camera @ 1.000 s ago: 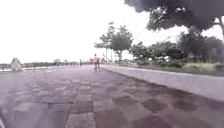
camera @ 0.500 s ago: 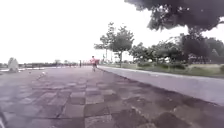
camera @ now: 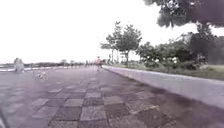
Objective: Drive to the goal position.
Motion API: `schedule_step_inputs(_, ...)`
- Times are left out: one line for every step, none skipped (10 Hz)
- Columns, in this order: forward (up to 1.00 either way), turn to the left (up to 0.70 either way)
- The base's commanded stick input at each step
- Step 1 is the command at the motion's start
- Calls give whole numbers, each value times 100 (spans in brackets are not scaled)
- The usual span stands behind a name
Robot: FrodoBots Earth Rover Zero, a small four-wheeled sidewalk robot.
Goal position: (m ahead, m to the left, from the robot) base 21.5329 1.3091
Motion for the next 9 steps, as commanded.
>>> schedule_step_inputs(100,0)
schedule_step_inputs(100,0)
schedule_step_inputs(100,0)
schedule_step_inputs(100,0)
schedule_step_inputs(100,0)
schedule_step_inputs(100,0)
schedule_step_inputs(100,0)
schedule_step_inputs(100,0)
schedule_step_inputs(100,0)
